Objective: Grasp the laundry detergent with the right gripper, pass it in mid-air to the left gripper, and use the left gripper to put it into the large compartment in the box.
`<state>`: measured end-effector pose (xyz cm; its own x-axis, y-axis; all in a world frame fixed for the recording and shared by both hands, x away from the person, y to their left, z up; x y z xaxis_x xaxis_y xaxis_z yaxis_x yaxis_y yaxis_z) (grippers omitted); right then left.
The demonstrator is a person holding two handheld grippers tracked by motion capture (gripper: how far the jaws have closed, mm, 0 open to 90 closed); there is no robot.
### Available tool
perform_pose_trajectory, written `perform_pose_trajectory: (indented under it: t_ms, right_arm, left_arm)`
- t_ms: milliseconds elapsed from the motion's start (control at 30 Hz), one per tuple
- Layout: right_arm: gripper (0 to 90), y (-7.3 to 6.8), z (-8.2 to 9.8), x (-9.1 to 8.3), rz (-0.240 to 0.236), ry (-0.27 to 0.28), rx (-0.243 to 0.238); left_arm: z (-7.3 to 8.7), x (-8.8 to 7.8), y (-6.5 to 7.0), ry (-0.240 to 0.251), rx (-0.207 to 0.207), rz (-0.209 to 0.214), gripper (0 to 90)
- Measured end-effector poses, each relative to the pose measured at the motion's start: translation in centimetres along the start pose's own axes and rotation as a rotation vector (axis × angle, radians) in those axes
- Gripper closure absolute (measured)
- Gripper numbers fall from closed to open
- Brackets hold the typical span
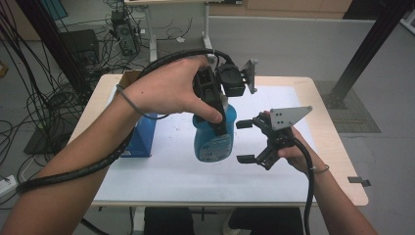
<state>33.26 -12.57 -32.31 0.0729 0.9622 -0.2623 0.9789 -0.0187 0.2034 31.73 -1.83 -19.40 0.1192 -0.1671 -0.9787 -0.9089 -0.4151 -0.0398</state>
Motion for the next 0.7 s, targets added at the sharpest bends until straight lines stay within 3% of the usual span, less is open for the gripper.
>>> perform_pose_trajectory:
  t_ms: [300,467,700]
  right_arm:
    - [3.0,0.2,1.5,-2.4,0.024,-0.12,0.025]
    - [3.9,0.3,2.9,-3.5,0.034,-0.253,0.05]
    - [5.0,0.9,5.1,-4.8,0.076,-0.492,0.093]
  left_arm:
    - [0.4,-0.3,-0.5,-0.009,-0.024,-0.016,37.8]
    - [0.6,-0.5,-0.9,-0.017,-0.036,-0.033,37.8]
    - [0.8,-0.5,-1.4,-0.032,-0.07,-0.051,37.8]
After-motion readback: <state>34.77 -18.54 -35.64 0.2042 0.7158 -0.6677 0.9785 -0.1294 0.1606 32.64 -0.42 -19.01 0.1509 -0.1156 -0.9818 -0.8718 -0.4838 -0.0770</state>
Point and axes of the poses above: each handheld gripper's, and its own axes: x roughly forward along the jaws, z roughly out of its underside, y roughly to its right, the point moved 8 cm from there along x, roughly forward along the jaws, and after that the axes turned 13 degrees about -x, right-handed, at the moved point
